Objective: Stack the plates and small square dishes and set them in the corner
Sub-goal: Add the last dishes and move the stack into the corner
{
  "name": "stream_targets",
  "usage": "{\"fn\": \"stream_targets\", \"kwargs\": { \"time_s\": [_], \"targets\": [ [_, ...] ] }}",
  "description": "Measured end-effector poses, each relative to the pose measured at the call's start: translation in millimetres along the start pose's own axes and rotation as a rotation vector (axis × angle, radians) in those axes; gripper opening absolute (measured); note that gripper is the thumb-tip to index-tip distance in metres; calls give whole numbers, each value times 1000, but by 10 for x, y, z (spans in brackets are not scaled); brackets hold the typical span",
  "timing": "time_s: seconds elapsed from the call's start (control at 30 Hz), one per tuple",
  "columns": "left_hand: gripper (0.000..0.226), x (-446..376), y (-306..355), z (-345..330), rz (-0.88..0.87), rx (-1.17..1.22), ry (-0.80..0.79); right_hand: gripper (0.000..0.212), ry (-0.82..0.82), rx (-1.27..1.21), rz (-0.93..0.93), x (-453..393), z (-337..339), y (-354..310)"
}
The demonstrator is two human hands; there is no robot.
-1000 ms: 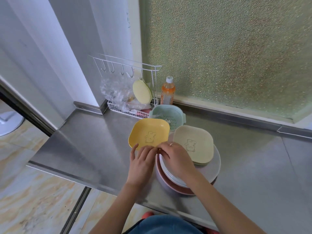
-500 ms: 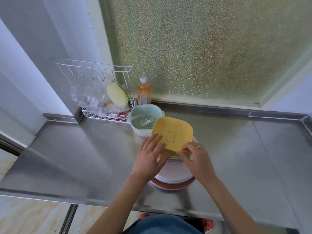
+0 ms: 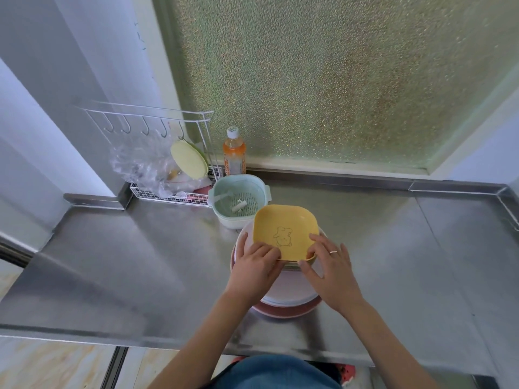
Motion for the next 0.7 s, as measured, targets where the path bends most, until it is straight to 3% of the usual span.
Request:
{"fn": "stream_targets", "kwargs": {
  "time_s": [0.27, 0.37, 0.43, 0.53, 0.63, 0.7],
  "targets": [
    [30, -26, -13, -11, 29, -3, -60, 34, 3, 8, 57, -12, -51, 4],
    [31, -29, -31, 1, 41, 58, -33, 60, 34, -153, 12, 16, -15, -4],
    [35, 5, -126, 84, 96, 180, 42, 62, 149, -319, -89, 72, 51, 54],
    [56, 40, -352, 154, 264, 294, 58, 53, 269, -453, -354, 219, 54, 271],
    [75, 126, -664, -33, 550, 343, -91, 57, 155, -492, -570, 361, -132, 481],
    [71, 251, -913, -257, 795, 458, -236, 56, 93, -536, -624, 407, -257, 544]
  ]
}}
Point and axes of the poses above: each hand's wrist, its own x-axis away from the middle knuckle, its own z-axis out of the back of the hand, y = z × x, the point moved 7 cm from there along -x, towards the middle knuckle, and after that the axes turned 13 degrees about z, right-handed, at the moved point
